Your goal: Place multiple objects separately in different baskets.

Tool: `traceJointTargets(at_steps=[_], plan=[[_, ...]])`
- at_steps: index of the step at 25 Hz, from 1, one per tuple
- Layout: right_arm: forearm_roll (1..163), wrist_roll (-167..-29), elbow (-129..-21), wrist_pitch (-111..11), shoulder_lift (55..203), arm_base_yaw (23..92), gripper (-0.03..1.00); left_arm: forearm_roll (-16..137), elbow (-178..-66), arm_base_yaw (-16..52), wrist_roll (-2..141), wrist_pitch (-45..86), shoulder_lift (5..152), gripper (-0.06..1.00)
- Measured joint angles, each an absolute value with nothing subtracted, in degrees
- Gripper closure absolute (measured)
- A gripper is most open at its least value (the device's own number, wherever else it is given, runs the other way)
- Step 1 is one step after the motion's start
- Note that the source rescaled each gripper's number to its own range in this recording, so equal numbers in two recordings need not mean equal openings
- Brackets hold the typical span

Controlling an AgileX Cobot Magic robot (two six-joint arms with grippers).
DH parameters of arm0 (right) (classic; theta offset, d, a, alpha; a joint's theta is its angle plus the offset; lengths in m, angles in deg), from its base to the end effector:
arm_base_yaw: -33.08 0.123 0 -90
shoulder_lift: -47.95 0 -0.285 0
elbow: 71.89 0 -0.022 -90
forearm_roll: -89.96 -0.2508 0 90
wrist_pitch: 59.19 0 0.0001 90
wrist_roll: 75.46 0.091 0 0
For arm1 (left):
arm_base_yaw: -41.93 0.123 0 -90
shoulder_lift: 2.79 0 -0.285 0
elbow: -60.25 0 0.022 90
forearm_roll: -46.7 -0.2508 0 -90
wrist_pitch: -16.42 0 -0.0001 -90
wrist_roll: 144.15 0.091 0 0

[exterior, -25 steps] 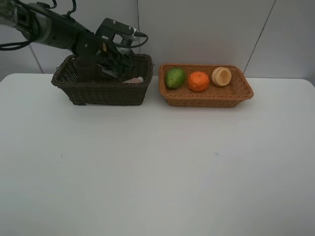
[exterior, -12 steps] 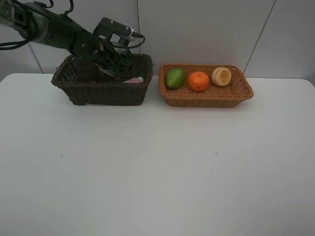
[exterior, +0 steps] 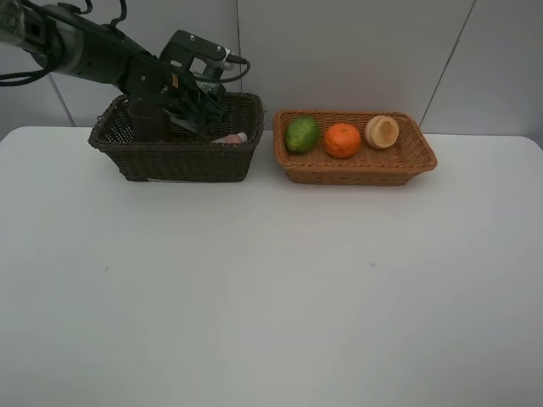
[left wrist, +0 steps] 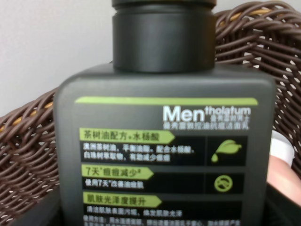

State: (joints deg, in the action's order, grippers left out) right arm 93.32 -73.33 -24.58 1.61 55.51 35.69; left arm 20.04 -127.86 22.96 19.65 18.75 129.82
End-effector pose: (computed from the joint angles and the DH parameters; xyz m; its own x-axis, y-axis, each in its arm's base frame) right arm -0.0079 -0.0050 0.2834 -0.4321 -0.0112 -0.9018 0.0043 0.9999 -0.0144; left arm 0.4593 -0.1561 0.1545 -0.4979 0.3627 -0.7877 0.4082 0.8994 0.1562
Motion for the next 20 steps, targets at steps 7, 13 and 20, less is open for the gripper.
traceJointTargets(at_steps=[7, 13, 20], plan=[[93.3, -73.3, -24.6, 1.6, 55.5, 35.7, 0.15, 20.0, -127.9, 23.0, 19.0, 17.7, 129.8, 0.38], [93.3, -73.3, -24.6, 1.6, 55.5, 35.7, 0.15, 20.0, -127.9, 23.0, 18.9, 16.4, 129.8, 0.22], [93.3, -73.3, -24.6, 1.6, 55.5, 35.7, 0.15, 20.0, -127.9, 23.0, 18.9, 16.4, 129.8, 0.22]])
